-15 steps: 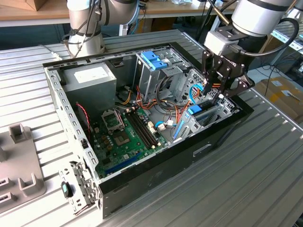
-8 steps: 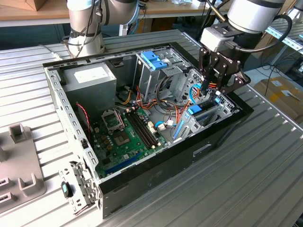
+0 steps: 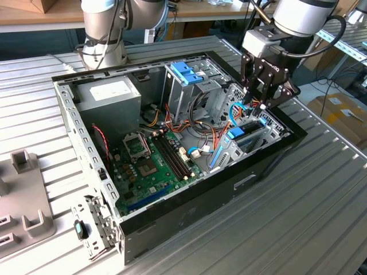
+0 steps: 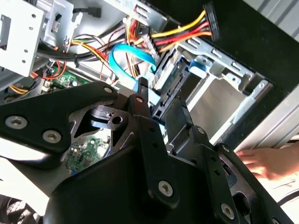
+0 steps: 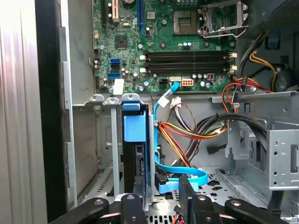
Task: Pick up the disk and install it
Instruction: 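Insert the first disk wire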
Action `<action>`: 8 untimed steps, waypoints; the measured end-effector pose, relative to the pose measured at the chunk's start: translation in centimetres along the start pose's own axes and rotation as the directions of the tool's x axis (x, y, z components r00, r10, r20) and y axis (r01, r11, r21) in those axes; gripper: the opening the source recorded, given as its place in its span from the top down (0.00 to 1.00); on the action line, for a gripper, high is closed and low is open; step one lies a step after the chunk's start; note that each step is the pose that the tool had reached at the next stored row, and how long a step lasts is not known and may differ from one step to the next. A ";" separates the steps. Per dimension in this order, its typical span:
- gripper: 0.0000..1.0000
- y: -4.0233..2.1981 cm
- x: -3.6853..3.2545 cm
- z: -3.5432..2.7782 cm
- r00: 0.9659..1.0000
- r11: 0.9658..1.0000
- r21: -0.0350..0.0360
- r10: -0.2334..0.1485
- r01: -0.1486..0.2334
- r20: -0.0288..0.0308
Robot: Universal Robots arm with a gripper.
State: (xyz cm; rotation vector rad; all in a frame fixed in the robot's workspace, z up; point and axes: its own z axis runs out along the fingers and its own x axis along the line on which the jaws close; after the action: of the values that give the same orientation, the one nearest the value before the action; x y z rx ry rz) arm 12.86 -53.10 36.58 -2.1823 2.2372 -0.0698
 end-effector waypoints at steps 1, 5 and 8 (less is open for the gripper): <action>0.57 -0.18 -0.07 0.17 1.000 1.000 0.000 0.000 0.000 0.000; 0.57 -0.26 -0.08 0.32 1.000 1.000 0.000 0.000 0.000 -0.001; 0.57 -0.27 0.35 0.33 1.000 1.000 0.000 0.000 0.000 0.000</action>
State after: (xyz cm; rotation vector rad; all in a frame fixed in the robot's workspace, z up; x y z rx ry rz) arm 13.14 -53.46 36.26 -2.1826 2.2373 -0.0704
